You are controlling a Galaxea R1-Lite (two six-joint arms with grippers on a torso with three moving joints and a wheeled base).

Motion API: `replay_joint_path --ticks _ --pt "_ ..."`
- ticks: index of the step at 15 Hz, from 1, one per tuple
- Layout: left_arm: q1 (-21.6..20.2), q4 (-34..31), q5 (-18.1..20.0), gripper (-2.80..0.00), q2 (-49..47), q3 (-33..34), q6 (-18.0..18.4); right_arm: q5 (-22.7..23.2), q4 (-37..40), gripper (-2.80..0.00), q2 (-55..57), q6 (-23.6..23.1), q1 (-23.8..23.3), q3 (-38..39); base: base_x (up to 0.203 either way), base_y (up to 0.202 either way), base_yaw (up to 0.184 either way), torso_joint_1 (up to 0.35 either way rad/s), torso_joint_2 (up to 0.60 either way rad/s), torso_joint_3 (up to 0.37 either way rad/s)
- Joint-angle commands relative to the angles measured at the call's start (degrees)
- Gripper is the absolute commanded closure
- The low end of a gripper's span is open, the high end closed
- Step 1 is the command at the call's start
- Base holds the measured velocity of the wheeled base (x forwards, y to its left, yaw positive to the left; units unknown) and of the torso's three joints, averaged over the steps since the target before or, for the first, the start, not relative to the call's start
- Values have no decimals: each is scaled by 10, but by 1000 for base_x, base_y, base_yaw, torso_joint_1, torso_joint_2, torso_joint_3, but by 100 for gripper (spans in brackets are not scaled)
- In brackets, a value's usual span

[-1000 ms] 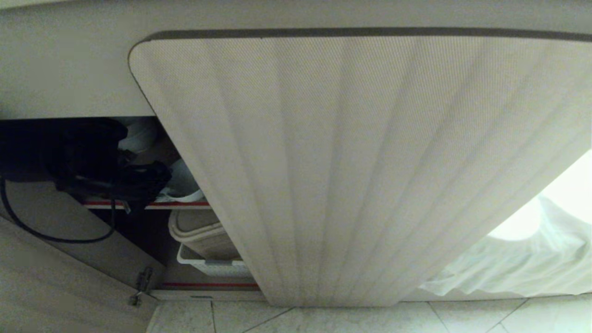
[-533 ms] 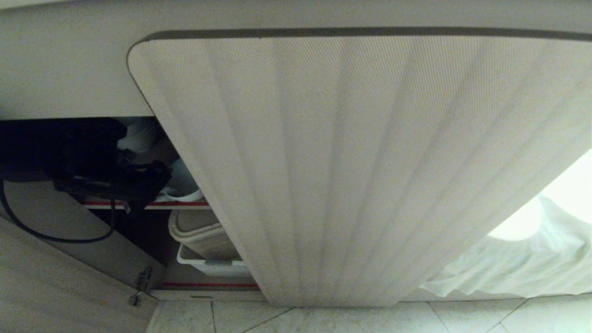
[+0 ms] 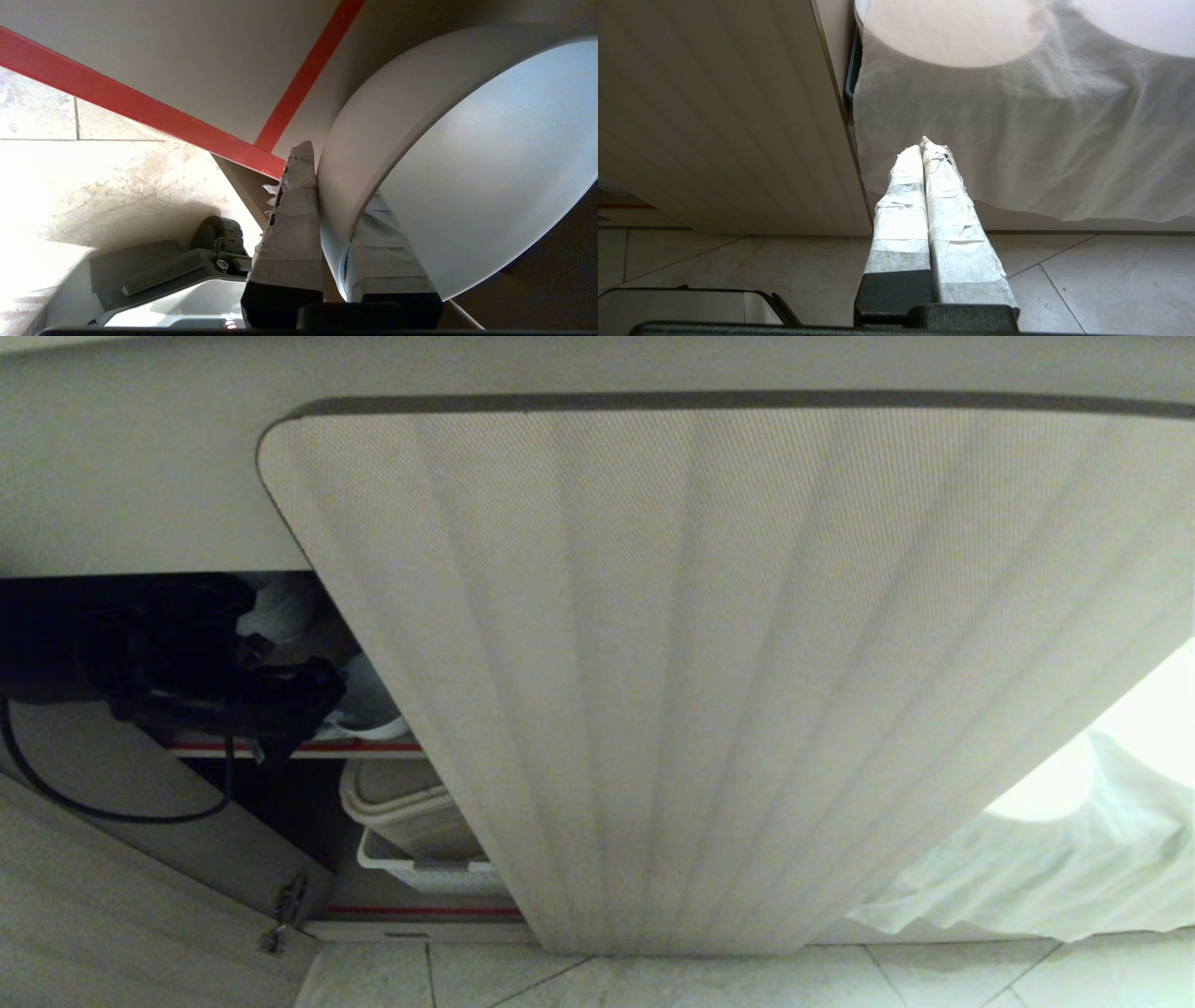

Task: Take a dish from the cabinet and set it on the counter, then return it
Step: Put it back into the cabinet

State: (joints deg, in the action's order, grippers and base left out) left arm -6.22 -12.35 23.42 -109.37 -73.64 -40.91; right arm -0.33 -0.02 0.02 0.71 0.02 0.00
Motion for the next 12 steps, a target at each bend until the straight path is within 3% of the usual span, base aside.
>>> replay_joint_path --ticks 1,2,3,12 --pt "0 0 1 0 -1 0 -2 0 -1 0 0 0 1 0 0 0 0 0 0 0" --pt "0 0 1 0 -1 0 -2 0 -1 0 0 0 1 0 0 0 0 0 0 0" --pt "0 0 0 -280 -1 0 -2 0 -1 0 0 0 0 0 0 0 0 0 0 0" --pt "1 26 -19 -280 -5 2 -2 0 0 0 0 0 0 0 0 0 0 0 0 0"
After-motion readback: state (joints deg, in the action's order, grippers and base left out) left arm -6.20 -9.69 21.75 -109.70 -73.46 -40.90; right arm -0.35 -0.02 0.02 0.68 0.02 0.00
